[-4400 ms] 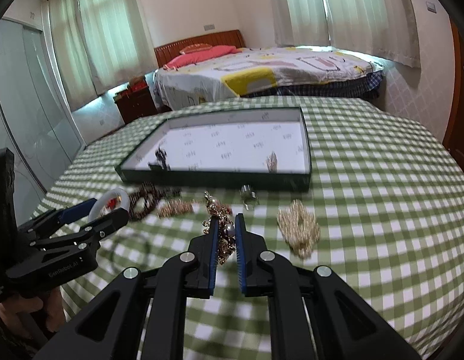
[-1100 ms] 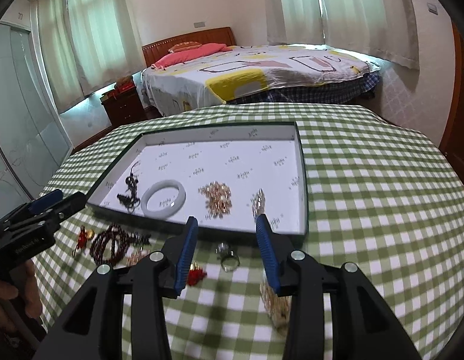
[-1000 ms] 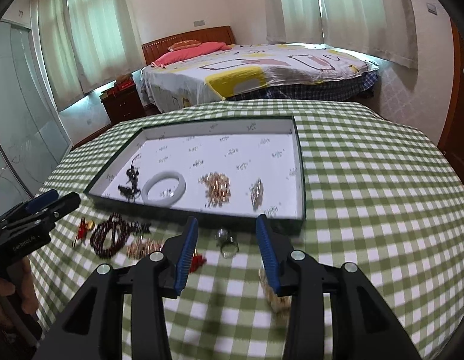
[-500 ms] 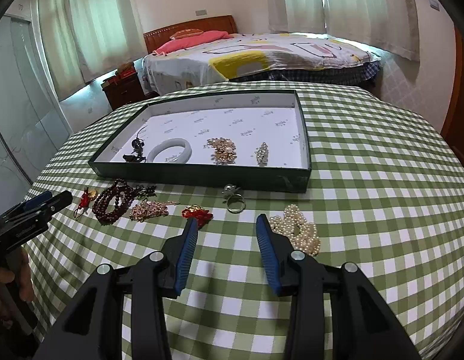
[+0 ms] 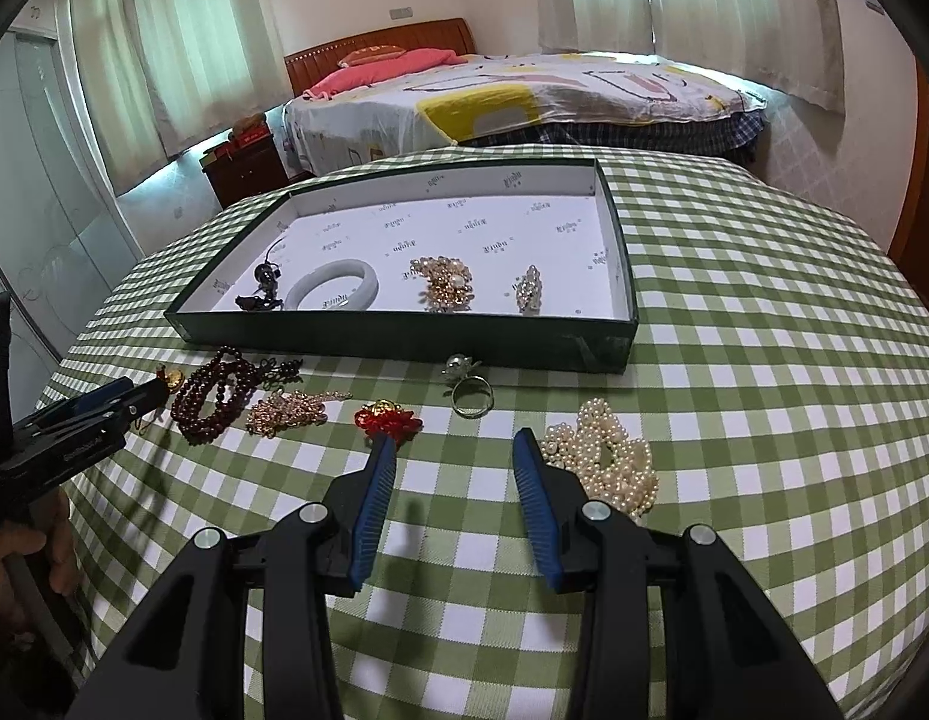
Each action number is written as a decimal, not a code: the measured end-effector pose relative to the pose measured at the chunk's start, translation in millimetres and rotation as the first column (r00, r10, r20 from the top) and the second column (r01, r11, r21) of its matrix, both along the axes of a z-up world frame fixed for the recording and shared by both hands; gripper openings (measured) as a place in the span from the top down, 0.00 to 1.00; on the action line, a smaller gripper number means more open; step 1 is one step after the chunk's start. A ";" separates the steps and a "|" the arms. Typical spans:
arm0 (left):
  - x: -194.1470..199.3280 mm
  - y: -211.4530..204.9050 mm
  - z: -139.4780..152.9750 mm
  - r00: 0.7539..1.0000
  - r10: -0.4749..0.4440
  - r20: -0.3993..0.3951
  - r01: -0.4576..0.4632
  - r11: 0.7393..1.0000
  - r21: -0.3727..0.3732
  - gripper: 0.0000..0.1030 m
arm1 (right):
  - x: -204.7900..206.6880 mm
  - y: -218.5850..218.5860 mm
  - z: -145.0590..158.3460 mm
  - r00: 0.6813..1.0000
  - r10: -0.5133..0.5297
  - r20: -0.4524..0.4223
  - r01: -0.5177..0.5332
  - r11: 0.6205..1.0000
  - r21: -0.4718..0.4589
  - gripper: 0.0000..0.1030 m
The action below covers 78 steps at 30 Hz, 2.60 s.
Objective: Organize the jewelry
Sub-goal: 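Withdraw both open tools from the box back over the table, then grasp the red tassel charm with the left tool while the right tool grasps the red flower charm, then carry both red charms into the box and open both tools to release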
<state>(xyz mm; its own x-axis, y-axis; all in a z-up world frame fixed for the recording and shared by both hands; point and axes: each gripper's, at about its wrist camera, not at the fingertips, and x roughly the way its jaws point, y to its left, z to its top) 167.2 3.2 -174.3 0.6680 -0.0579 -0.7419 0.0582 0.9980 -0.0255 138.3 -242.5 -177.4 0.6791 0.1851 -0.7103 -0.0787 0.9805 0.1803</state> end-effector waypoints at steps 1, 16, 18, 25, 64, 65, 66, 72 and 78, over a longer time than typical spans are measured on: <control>1.3 -0.6 -1.7 1.000 -0.002 -0.005 0.002 1.000 0.000 0.47 | 0.7 0.4 -0.8 1.000 0.001 -0.002 -0.001 1.000 0.001 0.60; 1.8 2.7 -7.8 1.000 -0.015 -0.003 0.015 1.000 -0.005 0.89 | 6.5 4.2 -6.9 1.000 0.011 -0.021 -0.011 1.000 0.005 0.60; 0.4 2.6 -7.3 1.000 -0.018 0.001 0.018 1.000 -0.007 0.89 | 7.1 5.4 -6.7 1.000 0.014 -0.021 -0.014 1.000 0.004 0.60; -9.8 4.2 4.4 0.999 -0.014 0.047 0.015 1.000 -0.007 0.90 | 11.4 16.7 -6.0 0.999 0.037 -0.022 -0.037 0.999 -0.003 0.60; -12.9 -6.7 37.1 0.994 -0.051 0.097 0.059 0.996 -0.073 0.90 | 7.8 29.9 28.7 0.993 0.096 0.072 -0.095 0.995 -0.020 0.87; -11.6 -7.5 39.8 0.993 -0.054 0.101 0.062 0.995 -0.080 0.90 | 8.0 28.2 32.6 0.992 0.093 0.082 -0.092 0.996 -0.017 0.87; -9.8 -9.5 43.2 0.993 -0.058 0.106 0.067 0.994 -0.087 0.90 | 8.9 26.6 36.0 0.992 0.090 0.090 -0.089 0.996 -0.014 0.87; 9.1 -23.8 61.7 0.987 -0.094 0.133 0.110 0.987 -0.117 0.90 | 21.4 17.7 55.1 0.987 0.074 0.140 -0.072 0.997 -0.017 0.87; 40.2 -44.1 77.9 0.977 -0.128 0.172 0.151 0.980 -0.128 0.90 | 46.2 7.8 73.8 0.979 0.056 0.196 -0.054 0.998 -0.019 0.87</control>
